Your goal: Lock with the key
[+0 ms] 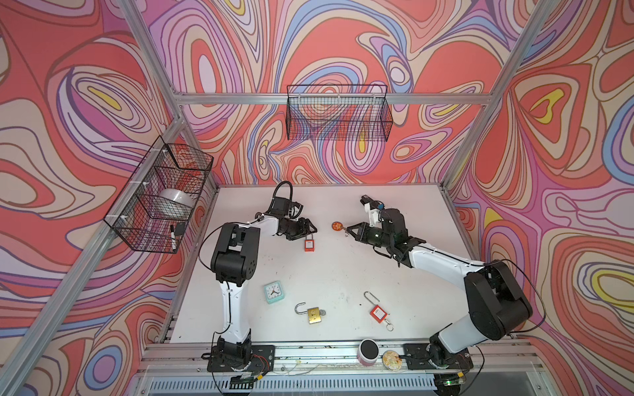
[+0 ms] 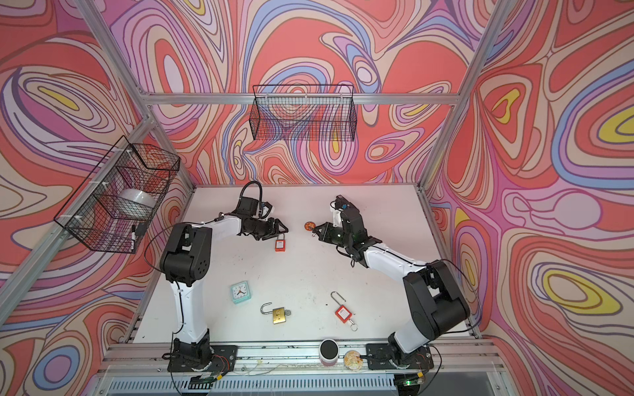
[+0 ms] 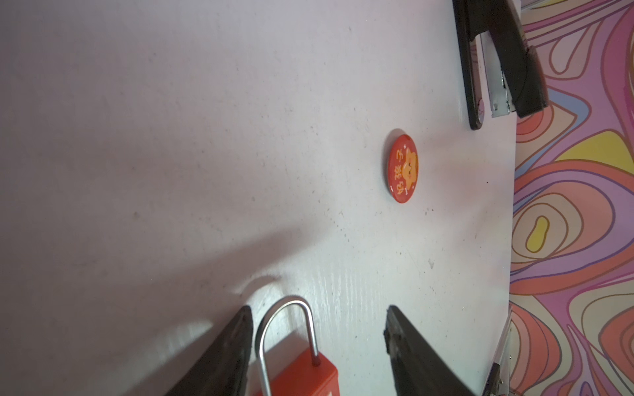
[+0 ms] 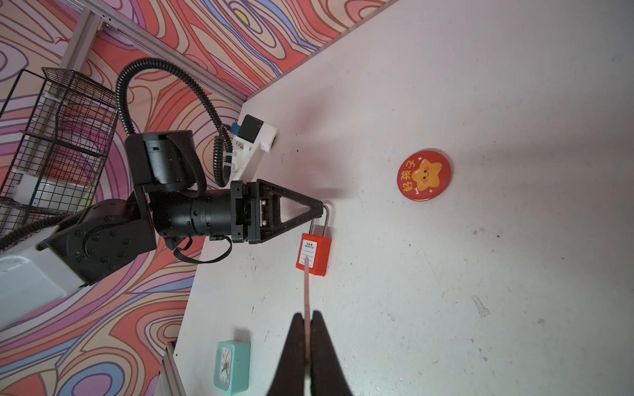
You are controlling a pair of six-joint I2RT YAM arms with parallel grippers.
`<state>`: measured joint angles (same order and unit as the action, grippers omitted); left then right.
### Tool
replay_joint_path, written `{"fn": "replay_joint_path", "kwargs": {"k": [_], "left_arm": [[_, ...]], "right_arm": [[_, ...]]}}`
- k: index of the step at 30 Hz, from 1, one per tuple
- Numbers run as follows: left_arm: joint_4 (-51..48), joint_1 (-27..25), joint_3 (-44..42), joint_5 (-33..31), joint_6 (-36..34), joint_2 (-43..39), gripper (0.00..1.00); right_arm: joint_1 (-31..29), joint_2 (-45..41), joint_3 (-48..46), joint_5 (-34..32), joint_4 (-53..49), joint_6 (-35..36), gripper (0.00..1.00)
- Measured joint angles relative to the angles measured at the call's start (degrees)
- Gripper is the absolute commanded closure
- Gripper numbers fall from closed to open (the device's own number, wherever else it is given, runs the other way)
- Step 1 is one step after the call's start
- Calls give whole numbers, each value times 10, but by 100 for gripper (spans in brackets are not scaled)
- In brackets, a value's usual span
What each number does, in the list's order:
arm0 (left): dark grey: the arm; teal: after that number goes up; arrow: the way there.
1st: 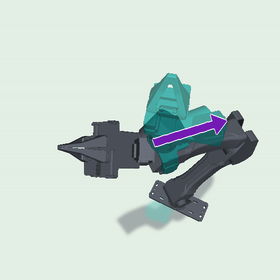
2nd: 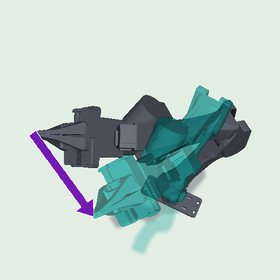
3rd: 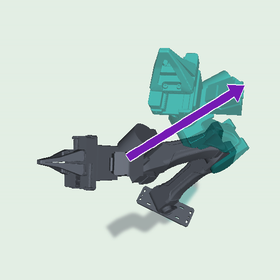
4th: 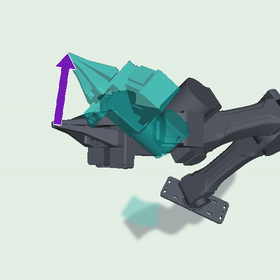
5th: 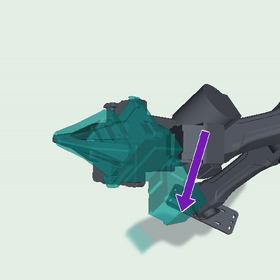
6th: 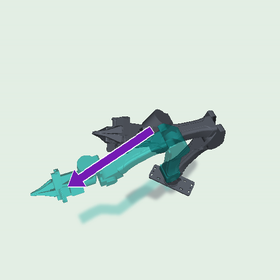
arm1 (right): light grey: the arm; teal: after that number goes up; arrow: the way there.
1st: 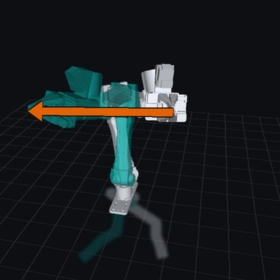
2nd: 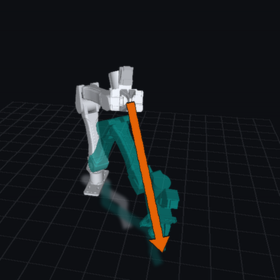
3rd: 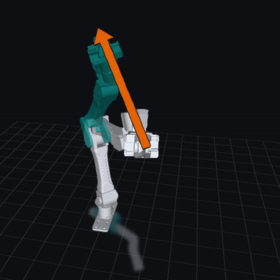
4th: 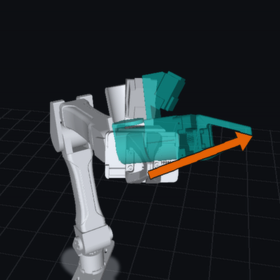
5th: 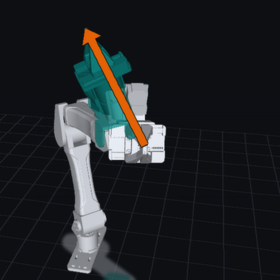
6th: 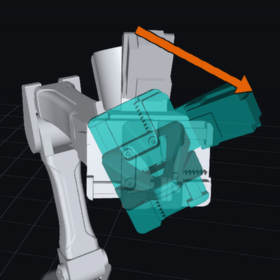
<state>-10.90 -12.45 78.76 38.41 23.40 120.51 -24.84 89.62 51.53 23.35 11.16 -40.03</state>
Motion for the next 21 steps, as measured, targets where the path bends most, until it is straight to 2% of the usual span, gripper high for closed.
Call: {"fn": "replay_joint_path", "kwargs": {"k": [6,11,21], "left_arm": [[-2,0,0,-26,0,-16,35],[0,1,-12,-40,0,-66,35],[25,8,-135,-56,11,-177,35]], "right_arm": [[-3,9,-10,-9,16,-38,100],[-34,25,-28,-48,28,-80,100],[-113,97,-31,-156,91,-189,100]]}}
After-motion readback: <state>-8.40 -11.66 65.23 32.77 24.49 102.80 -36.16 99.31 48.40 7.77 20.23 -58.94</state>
